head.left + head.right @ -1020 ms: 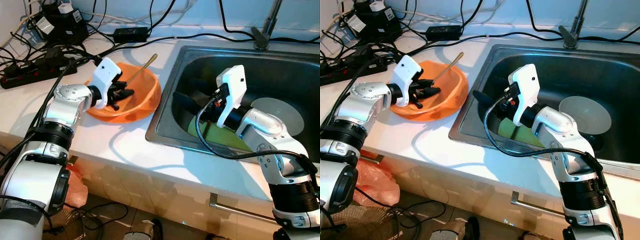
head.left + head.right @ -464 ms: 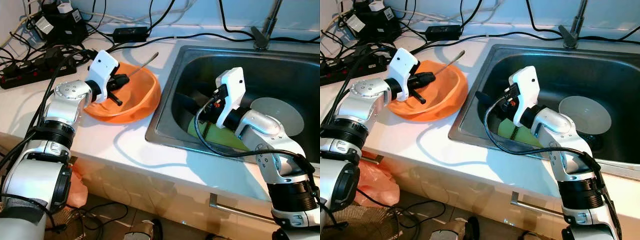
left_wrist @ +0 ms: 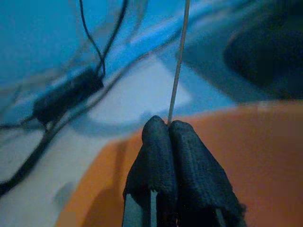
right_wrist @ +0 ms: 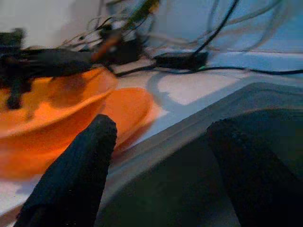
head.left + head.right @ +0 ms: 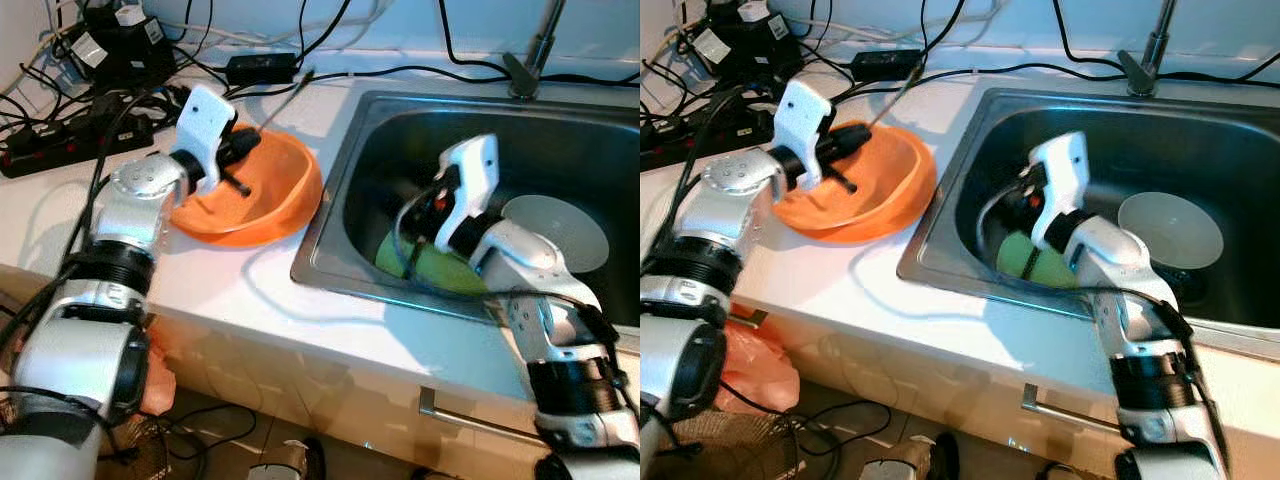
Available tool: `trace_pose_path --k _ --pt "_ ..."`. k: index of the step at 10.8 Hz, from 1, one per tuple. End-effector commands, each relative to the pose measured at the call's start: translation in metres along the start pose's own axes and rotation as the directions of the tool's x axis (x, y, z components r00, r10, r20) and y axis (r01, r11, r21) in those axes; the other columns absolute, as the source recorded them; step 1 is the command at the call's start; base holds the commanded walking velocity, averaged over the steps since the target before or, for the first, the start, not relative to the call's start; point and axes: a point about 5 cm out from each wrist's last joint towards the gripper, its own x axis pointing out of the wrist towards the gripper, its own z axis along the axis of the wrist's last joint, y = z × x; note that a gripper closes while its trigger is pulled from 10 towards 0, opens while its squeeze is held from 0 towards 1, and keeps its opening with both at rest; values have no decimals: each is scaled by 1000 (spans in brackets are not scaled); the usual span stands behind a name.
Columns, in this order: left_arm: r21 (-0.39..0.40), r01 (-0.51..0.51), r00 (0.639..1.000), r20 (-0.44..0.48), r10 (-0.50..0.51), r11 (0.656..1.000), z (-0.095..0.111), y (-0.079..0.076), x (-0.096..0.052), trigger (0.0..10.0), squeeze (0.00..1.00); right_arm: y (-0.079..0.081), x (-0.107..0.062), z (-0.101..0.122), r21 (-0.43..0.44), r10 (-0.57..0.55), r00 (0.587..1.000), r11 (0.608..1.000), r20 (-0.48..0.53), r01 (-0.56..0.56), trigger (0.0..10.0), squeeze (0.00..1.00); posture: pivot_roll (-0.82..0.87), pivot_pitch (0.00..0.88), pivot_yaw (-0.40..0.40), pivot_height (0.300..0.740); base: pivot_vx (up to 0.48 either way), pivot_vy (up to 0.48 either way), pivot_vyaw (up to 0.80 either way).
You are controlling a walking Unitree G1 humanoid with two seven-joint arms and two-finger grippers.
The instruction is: Kitchen organization
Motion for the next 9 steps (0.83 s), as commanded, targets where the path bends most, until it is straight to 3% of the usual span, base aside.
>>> trace_pose_path --k 1,2,3,5,6,7,8,9 --pt "18 -33 997 72 32 999 17 8 0 0 0 -1 2 6 2 -13 999 1000 37 13 10000 0 116 107 161 740 0 0 0" --pt "-95 52 985 170 -35 994 30 -3 6 0 0 -8 4 13 40 -84 992 996 99 80 10000 0 116 104 161 740 0 0 0" --pt "-139 117 974 210 -86 983 36 -11 10 0 0 -11 4 17 69 -120 983 991 136 112 10000 0 115 103 160 740 0 0 0" --pt "-278 248 935 318 -154 928 56 -28 19 0 0 -16 5 25 182 -200 960 969 195 165 10000 0 112 103 161 740 0 0 0" --pt "-383 300 920 357 -160 873 57 -33 21 0 0 -15 5 30 229 -204 952 962 228 152 10000 0 112 103 160 740 0 0 0" --pt "-476 378 897 401 -186 794 68 -44 24 0 0 -13 6 36 257 -192 945 958 264 123 10000 0 109 104 159 740 0 0 0" --pt "-553 473 865 438 -243 686 72 -60 25 0 0 -9 8 41 278 -168 941 957 293 84 10000 0 107 105 158 740 0 0 0" --pt "-585 511 851 447 -275 631 73 -67 25 0 0 -6 8 44 279 -144 941 959 306 56 10000 0 104 107 157 740 0 0 0"
